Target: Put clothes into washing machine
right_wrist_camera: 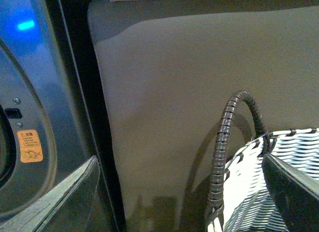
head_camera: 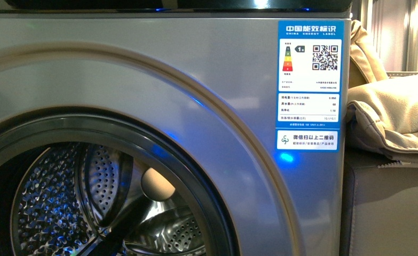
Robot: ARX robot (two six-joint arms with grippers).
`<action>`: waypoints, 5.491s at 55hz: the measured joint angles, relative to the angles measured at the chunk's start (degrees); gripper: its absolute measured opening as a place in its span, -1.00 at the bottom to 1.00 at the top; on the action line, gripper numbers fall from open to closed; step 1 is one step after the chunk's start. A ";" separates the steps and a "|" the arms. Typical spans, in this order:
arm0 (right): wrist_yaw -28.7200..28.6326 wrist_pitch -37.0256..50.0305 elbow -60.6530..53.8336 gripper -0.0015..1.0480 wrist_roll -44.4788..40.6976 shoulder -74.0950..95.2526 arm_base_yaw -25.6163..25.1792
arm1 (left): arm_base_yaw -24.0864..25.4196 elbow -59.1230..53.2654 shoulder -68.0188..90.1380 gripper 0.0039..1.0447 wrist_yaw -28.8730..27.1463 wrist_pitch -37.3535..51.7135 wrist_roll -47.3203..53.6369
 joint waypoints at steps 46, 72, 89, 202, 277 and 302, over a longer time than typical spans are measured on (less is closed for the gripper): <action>-17.31 12.02 -0.26 0.85 1.57 2.45 -6.54 | 0.00 0.00 0.00 0.88 0.04 0.00 0.00; -46.18 46.75 2.43 0.85 13.20 26.47 -32.06 | 0.00 0.00 0.00 0.88 0.00 0.00 0.00; -49.33 38.38 18.08 0.85 16.48 44.92 -39.52 | 0.00 0.00 0.00 0.88 0.00 0.00 0.00; -24.59 27.65 59.65 0.85 -31.69 157.17 -42.07 | 0.00 0.00 0.00 0.88 0.00 0.00 0.00; -26.47 27.06 77.64 0.85 -33.27 176.76 -41.90 | 0.00 0.00 0.00 0.88 0.00 0.00 0.00; -25.09 30.49 76.87 -0.03 -29.86 176.39 -42.80 | 0.00 0.00 0.00 0.88 0.00 0.00 0.00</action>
